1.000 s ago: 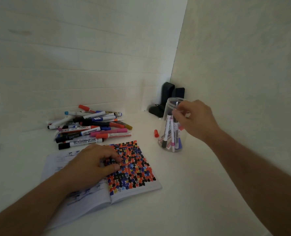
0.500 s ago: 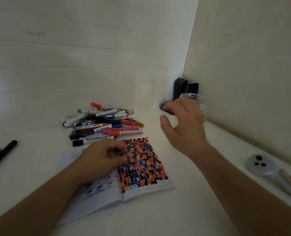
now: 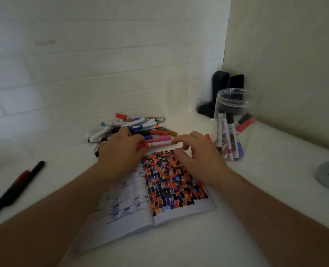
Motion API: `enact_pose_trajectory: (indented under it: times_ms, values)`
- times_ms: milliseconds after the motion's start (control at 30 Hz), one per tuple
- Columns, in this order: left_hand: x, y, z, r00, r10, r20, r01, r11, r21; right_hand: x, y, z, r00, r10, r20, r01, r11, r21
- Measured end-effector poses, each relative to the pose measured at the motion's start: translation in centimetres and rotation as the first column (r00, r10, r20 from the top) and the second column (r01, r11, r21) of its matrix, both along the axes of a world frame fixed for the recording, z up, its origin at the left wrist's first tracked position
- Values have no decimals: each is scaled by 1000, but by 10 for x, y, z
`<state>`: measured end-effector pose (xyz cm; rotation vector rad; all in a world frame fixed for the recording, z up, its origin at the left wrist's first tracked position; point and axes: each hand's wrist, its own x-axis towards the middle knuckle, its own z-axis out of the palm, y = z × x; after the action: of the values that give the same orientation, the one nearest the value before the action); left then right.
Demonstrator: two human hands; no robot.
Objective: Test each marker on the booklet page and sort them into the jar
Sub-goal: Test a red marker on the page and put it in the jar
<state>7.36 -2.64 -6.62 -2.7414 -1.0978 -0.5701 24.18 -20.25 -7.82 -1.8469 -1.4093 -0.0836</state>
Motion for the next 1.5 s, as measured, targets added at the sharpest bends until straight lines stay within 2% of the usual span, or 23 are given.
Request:
enact_pose_trajectory:
  times_ms: [200, 267, 333, 367, 433, 500, 600, 667, 767, 967, 1167, 1400, 1500]
  values:
    - [16, 3, -7, 999, 15, -44, -11, 996, 89, 6, -2, -3, 1000, -22, -10, 23, 999, 41]
    - [15, -1, -5, 999, -35, -30, 40, 985, 166, 6, -2, -4, 999, -35, 9, 34, 998, 49]
    - [10, -13, 1, 990, -135, 27, 127, 969, 214, 4, -1, -3, 992, -64, 112, 57, 996, 64]
    - [7, -22, 5, 982, -178, 56, 166, 969, 183, 3, -1, -1, 977, -89, 195, 75, 994, 77]
    - [1, -42, 9, 965, -232, 123, 232, 973, 18, -3, -3, 5, 928, -120, 352, 102, 992, 71]
    - [-7, -59, 7, 922, -260, 286, 317, 932, -174, -12, -4, 13, 891, -78, 446, 100, 995, -25]
    - [-16, -70, 1, 835, -187, 518, 412, 836, -362, -22, -3, 14, 891, 73, 449, 27, 977, -212]
    - [-19, -69, -3, 817, -145, 559, 434, 792, -430, -26, -3, 12, 908, 118, 401, -10, 965, -261]
    - [-24, -65, -12, 820, -148, 553, 456, 753, -475, -32, -5, 8, 898, 151, 413, -33, 960, -280]
    - [-26, -67, -18, 856, -201, 477, 432, 785, -445, -34, -12, 10, 845, 166, 508, 23, 938, -345]
    - [-25, -66, -18, 863, -214, 458, 432, 783, -447, -34, -14, 9, 834, 157, 529, 44, 937, -346]
    - [-28, -70, -14, 854, -221, 471, 449, 772, -450, -36, -19, 8, 776, 113, 620, 105, 947, -305]
    - [-27, -70, -14, 855, -212, 474, 445, 768, -460, -39, -21, 15, 828, 87, 554, 156, 913, -376]
